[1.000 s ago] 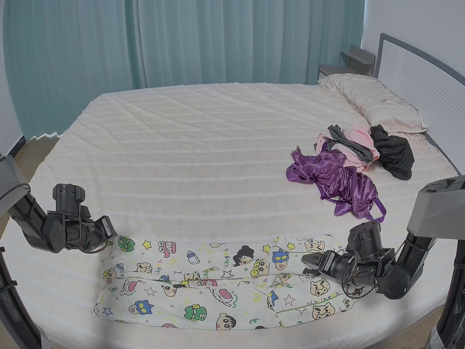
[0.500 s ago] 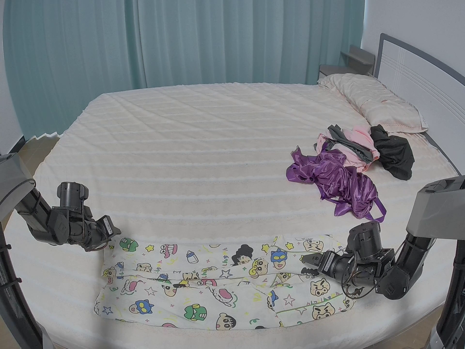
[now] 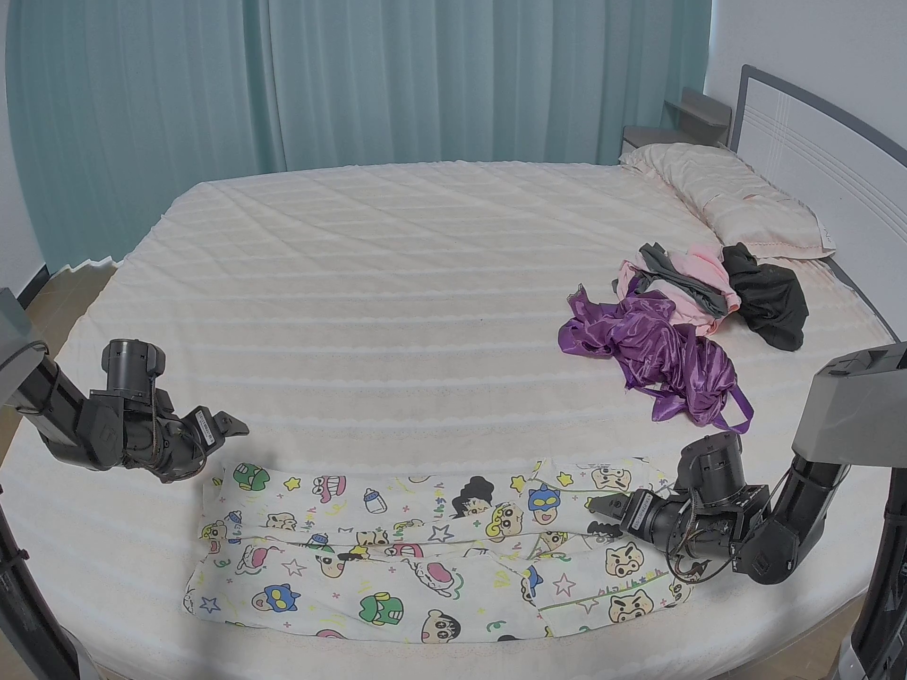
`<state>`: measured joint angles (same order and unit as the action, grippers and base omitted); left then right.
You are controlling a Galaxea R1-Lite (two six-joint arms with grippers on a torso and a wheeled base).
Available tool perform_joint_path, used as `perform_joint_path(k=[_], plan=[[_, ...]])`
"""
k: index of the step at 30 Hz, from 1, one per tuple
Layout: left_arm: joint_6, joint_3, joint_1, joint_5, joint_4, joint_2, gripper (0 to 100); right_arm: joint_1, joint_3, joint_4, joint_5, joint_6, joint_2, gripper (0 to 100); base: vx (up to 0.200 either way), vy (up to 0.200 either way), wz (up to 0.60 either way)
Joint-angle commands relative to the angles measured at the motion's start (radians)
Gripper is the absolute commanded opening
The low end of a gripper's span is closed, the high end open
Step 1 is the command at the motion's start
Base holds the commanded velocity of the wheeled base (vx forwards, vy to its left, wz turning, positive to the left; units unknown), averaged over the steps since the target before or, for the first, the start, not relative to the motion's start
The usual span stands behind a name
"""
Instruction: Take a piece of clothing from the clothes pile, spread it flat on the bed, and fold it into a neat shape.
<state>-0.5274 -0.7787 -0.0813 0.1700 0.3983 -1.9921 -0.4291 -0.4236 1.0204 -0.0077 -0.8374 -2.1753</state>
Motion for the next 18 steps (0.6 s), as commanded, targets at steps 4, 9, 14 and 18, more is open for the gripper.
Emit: perform_joint_path(k=[4, 9, 14, 18], plan=[[-0.160, 0.010, 0.146, -0.003, -0.038, 0.122, 100, -0.003, 0.002, 0.000, 0.000, 0.000, -0.001, 100, 0.000, 0.000, 0.00], [-0.226, 0.009, 0.236, -0.092, -0.027, 0.052, 100, -0.008, 0.003, 0.000, -0.008, 0.000, -0.001, 100, 0.000, 0.000, 0.00], [-0.259, 0.004, 0.293, -0.127, -0.018, -0.014, 100, -0.008, 0.003, 0.000, -0.012, 0.000, -0.001, 100, 0.000, 0.000, 0.00], [-0.282, 0.006, 0.322, -0.149, 0.010, -0.054, 100, -0.008, 0.003, 0.000, -0.012, 0.000, -0.001, 100, 0.000, 0.000, 0.00]])
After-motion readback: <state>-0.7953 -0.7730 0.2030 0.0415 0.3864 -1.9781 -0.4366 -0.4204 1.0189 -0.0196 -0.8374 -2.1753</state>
